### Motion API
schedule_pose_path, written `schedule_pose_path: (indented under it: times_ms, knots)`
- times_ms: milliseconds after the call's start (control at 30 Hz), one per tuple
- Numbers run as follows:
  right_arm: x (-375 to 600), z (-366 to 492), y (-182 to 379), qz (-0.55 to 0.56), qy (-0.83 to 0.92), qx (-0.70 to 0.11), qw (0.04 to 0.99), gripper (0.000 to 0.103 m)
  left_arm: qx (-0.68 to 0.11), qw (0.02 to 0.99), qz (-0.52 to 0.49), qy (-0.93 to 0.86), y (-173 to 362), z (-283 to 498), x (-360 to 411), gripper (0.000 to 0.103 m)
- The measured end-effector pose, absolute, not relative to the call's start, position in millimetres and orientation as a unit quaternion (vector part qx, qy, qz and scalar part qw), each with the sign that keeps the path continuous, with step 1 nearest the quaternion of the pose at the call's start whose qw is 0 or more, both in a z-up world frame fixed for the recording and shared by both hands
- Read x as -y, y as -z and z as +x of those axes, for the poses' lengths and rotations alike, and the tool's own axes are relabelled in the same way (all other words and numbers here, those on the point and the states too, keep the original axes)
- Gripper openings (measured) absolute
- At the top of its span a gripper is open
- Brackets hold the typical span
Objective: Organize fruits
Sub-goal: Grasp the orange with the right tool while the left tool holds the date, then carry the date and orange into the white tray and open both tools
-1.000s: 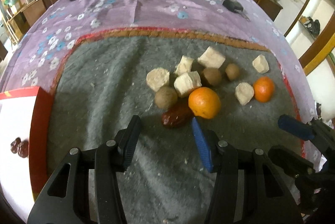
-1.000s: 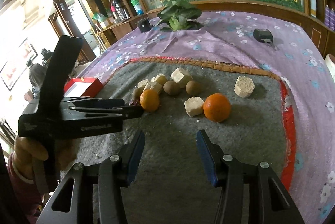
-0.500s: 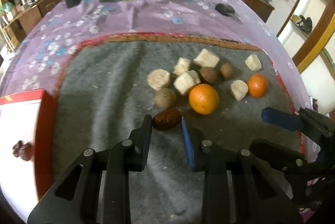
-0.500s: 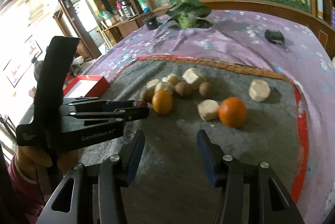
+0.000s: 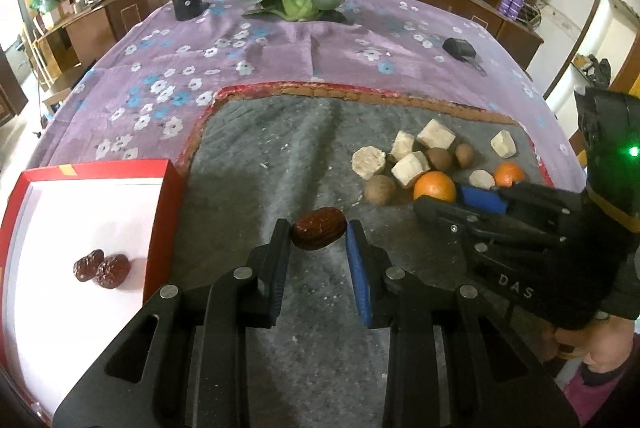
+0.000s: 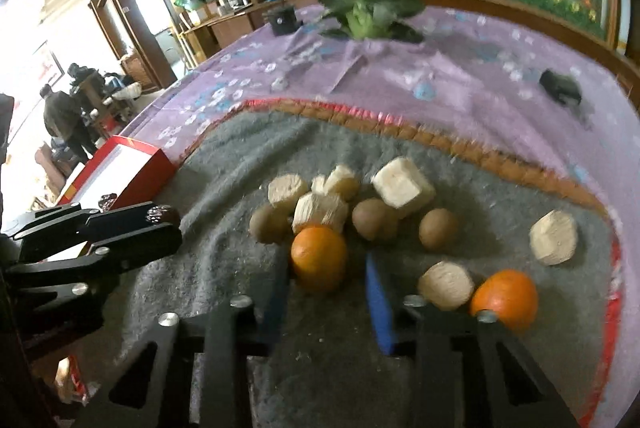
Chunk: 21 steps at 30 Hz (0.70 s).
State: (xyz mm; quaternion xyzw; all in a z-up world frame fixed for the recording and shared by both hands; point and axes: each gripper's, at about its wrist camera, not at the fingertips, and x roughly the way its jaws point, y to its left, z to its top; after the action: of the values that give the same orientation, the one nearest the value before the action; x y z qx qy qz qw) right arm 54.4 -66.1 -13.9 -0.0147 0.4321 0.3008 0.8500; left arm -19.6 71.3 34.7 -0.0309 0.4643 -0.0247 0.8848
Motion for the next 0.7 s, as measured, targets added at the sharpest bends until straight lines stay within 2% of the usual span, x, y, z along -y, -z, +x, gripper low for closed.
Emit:
schedule_pose_path:
  times_ms: [333,700]
  knots:
    - [60,17,-20,-0.013,-0.332,-0.397,0.855,0.028,-0.451,0.891,-0.051,0.007,-50,-37,-97,0.027]
    - [-20,-14,-36,-0.047,-0.415,-0.381,0.825,0.028,-0.438,0.894,-0.074,-0.055,-65,-77,-165,0.027]
